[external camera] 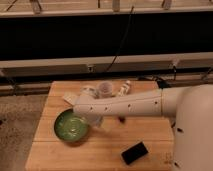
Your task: Pick up the ceramic bowl
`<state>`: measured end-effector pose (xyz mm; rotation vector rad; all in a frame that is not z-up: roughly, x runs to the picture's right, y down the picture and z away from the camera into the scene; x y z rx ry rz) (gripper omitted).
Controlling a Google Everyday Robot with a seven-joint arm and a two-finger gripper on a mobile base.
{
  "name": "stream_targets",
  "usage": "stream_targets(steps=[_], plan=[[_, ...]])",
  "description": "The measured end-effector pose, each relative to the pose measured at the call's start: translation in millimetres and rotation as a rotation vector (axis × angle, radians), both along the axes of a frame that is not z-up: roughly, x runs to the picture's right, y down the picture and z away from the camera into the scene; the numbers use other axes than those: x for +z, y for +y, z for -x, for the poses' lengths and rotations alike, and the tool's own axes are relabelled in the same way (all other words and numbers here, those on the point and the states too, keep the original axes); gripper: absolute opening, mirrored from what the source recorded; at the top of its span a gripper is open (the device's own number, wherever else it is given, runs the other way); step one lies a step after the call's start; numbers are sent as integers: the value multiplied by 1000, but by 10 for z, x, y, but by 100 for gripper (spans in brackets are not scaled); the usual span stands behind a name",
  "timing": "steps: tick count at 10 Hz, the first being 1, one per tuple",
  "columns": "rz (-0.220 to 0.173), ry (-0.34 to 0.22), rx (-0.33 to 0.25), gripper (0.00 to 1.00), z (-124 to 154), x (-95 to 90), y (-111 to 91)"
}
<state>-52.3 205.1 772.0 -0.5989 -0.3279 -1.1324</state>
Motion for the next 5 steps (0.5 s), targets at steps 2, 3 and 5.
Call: stream_targets(steps=[2,3,5], plan=[[34,-35,8,80,101,114,102],[54,-52,12,80,139,194,169],[78,-74,20,75,155,313,269]])
